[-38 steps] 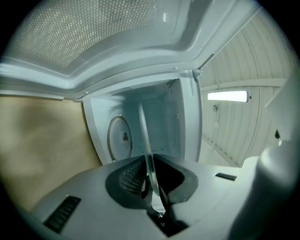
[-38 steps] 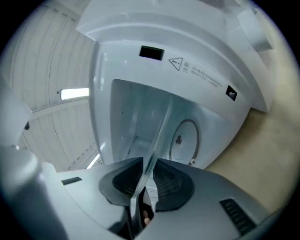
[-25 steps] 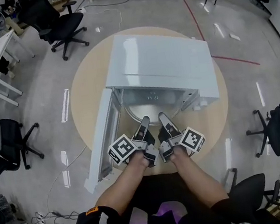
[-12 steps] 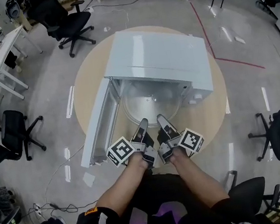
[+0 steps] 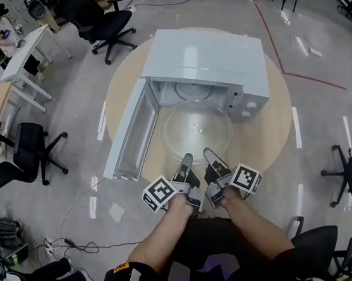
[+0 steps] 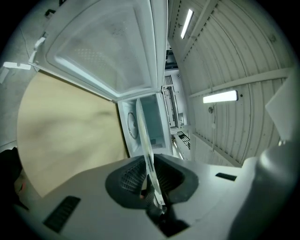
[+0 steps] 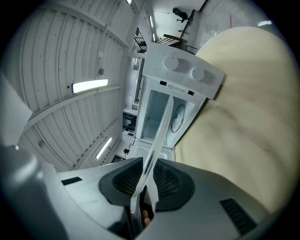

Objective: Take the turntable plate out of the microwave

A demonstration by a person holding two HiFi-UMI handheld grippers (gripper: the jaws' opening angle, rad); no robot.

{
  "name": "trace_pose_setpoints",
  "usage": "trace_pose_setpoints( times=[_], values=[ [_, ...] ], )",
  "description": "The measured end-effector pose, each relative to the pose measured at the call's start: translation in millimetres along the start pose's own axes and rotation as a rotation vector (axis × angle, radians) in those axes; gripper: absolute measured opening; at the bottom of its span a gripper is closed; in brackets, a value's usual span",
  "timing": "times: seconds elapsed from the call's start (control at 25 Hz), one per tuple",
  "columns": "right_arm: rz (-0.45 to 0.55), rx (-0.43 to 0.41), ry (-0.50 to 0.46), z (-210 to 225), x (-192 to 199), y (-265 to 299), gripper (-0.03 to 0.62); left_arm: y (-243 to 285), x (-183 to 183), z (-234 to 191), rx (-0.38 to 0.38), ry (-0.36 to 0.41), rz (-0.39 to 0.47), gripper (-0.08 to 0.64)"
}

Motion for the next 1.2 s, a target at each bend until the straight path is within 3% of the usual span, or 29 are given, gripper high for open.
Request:
trace_pose_setpoints(
  times=[0.04,0.24,0.76,1.2],
  values=[
    [-0.004,-0.012,0.000,-1,4,-4,0.074,-5,4,-2,-0.002,-0.004,0.003,0.089],
    [-0.028,0.094,0.005,21,24,-33,0.074,-28,22,-16,-0.018,-0.020,0.010,0.089],
    [-0.061,0.157,0.052,75,54,-55,0.075,-44,48,-71,-0.095,-0.058,0.008,0.089],
    [-0.069,0.196,0.081,102,52,-50,0.075,-31,50,-95,-0.139,-0.075,0.005,0.089]
  ],
)
Point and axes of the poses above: the fingertips, and each gripper's own axes: y forward along the fingers, z to its right, x out of its underside, the point moved 4 cm from there along -y, backward along the fingers, and after that the axes turned 2 degrees about x, right-handed, at the moved point
